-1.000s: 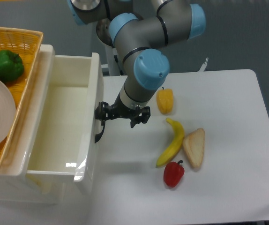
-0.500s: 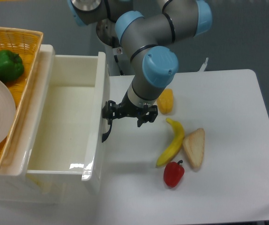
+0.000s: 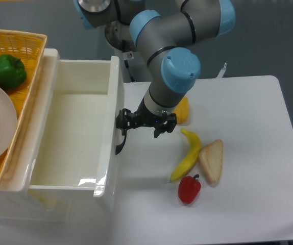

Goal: Slide the top white drawer open
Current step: 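Keep pulling the drawer handle further out toward the banana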

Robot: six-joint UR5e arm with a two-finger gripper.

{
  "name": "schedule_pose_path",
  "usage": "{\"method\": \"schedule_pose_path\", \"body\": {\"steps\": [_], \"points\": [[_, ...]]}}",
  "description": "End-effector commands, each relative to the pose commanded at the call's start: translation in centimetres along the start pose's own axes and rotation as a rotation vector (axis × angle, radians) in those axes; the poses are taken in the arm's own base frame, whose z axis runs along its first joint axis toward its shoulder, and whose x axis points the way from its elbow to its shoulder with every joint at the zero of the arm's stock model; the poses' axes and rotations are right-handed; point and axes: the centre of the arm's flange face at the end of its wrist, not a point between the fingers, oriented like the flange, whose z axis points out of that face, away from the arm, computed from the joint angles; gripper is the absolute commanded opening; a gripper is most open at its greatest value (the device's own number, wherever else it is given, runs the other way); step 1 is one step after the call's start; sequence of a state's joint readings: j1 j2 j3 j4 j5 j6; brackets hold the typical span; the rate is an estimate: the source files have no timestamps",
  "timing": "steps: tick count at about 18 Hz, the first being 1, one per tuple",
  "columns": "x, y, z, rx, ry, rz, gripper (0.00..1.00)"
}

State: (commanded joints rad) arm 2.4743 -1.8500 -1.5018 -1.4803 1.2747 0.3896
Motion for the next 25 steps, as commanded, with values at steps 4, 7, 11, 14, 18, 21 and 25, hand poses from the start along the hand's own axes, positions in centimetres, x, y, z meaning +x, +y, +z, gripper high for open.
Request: {"method": "schedule_pose_path", "body": {"steps": [4, 7, 11, 14, 18, 21, 25], "points": [[-0.4, -0.1, -0.4, 0.008, -0.002, 0.002, 1.0], [-0.4, -0.2, -0.6, 0.011, 0.001, 0.003, 1.0], [-0.5, 0.0, -0.2, 0.0, 0.018, -0.004, 1.0], [-0.9, 0.3, -0.1, -0.011, 0.05, -0.024, 1.0], [-1.1, 0.6, -0.2, -0.017, 0.073, -0.038, 1.0], [-1.7, 0.7, -0.7, -0.006, 0.074, -0.047, 1.0], [-2.3, 0.1, -2.2, 0.05, 0.032, 0.043, 1.0]]}}
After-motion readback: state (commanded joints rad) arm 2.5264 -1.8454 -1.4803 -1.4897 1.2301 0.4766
